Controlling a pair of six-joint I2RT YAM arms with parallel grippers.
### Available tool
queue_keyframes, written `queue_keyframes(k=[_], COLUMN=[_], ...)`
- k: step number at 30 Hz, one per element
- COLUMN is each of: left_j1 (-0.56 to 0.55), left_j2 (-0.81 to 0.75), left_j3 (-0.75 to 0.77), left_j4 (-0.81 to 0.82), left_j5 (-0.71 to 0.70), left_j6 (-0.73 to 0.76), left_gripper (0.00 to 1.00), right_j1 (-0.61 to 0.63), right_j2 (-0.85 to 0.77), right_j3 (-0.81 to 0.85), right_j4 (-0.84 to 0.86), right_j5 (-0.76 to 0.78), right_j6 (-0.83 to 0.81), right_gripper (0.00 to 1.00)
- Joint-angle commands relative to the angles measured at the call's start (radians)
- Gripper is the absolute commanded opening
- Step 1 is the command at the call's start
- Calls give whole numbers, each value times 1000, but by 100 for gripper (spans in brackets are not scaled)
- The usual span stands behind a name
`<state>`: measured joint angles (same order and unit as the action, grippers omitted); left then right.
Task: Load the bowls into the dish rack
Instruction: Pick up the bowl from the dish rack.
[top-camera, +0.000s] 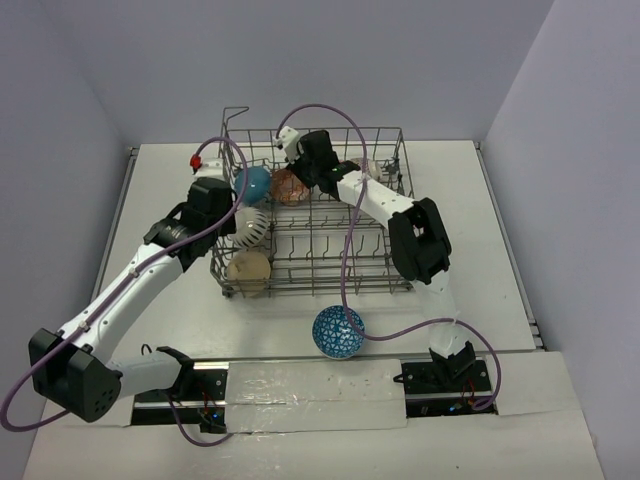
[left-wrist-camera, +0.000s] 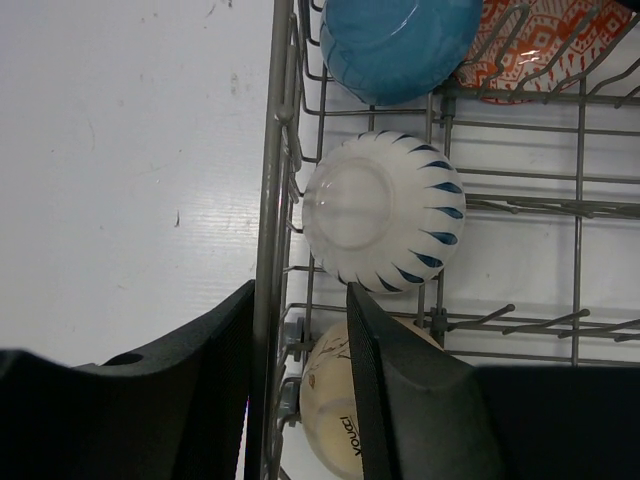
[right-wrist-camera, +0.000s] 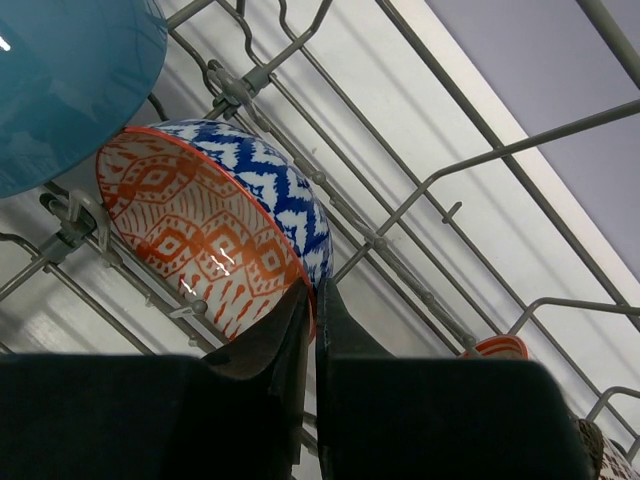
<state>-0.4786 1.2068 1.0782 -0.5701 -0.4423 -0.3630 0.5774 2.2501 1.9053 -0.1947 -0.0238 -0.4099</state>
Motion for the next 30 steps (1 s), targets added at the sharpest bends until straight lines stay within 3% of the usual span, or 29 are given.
queue_keyframes(k=[1,11,30], left_j1=[28,83,100], left_j2=[57,48,19], left_j3=[-50,-50,-75], left_j4=[53,91,118], left_j5=[83,177,232], left_j6=[-42,-51,-54], left_gripper=[44,44,46], right_j1=[18,16,21], right_j2=[-98,-133,-287], right_j3=[46,61,-173], right_j4=[133,162,281], right_j5=[-5,-19,120], right_j6=[36,23,-70], right_gripper=[0,0,0])
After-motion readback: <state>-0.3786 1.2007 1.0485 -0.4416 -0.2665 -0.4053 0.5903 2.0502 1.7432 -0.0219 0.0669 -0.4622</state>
